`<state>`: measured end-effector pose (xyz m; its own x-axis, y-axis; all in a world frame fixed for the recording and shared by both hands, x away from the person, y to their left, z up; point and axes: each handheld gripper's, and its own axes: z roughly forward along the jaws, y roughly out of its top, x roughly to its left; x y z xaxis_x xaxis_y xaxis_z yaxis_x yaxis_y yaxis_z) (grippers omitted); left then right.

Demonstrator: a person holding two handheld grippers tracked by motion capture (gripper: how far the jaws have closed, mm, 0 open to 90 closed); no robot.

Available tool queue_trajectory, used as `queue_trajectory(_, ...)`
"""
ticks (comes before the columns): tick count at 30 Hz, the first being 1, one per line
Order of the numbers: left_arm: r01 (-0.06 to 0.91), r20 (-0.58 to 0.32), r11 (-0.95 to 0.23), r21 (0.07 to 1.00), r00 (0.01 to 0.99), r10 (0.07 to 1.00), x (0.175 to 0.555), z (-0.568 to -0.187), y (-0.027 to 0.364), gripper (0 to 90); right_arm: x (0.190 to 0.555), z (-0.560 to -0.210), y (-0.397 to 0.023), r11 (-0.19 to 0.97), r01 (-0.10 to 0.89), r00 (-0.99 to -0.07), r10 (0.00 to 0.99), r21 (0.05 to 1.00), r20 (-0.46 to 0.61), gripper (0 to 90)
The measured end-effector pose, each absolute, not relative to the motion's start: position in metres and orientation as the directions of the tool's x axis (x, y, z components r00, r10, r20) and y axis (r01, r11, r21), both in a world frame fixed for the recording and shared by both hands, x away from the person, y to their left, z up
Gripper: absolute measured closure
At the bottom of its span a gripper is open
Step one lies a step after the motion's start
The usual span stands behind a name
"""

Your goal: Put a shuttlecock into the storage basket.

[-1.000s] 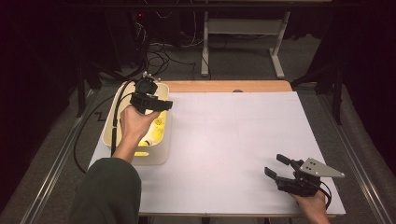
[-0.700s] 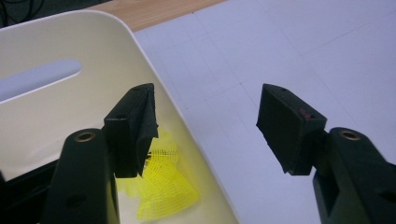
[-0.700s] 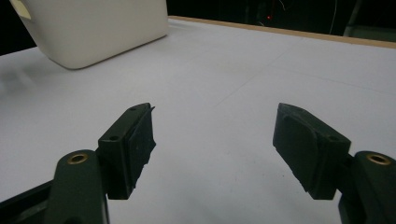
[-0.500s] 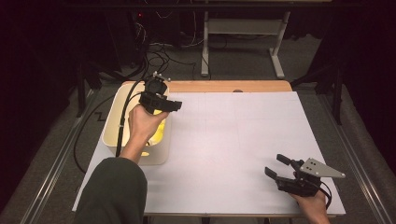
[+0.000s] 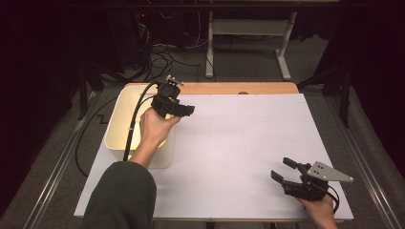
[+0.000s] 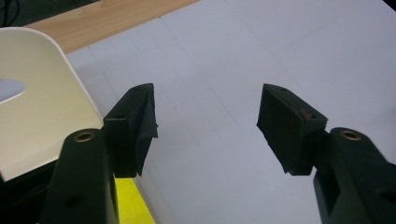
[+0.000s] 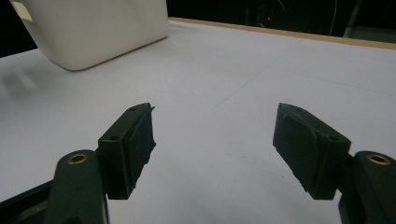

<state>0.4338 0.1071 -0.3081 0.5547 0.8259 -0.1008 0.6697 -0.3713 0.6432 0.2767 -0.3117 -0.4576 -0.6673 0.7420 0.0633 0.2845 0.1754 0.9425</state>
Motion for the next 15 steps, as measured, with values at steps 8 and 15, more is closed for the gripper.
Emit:
queue_trajectory(8, 0.661, -0.102, -0.386, 0.643, 0.574, 0.813, 0.433, -0.312, 0.097, 37.8, 0.277, -0.458, -0.312, 0.176, 0.284, -0.667, 0.742, 0.942, 0.063, 29.7)
queue_trajectory(15, 0.654, -0.104, -0.396, 0.645, 0.589, 0.802, 0.430, -0.312, 0.089, 37.7, 0.277, -0.458, -0.312, 0.176, 0.283, -0.668, 0.742, 0.943, 0.062, 29.7)
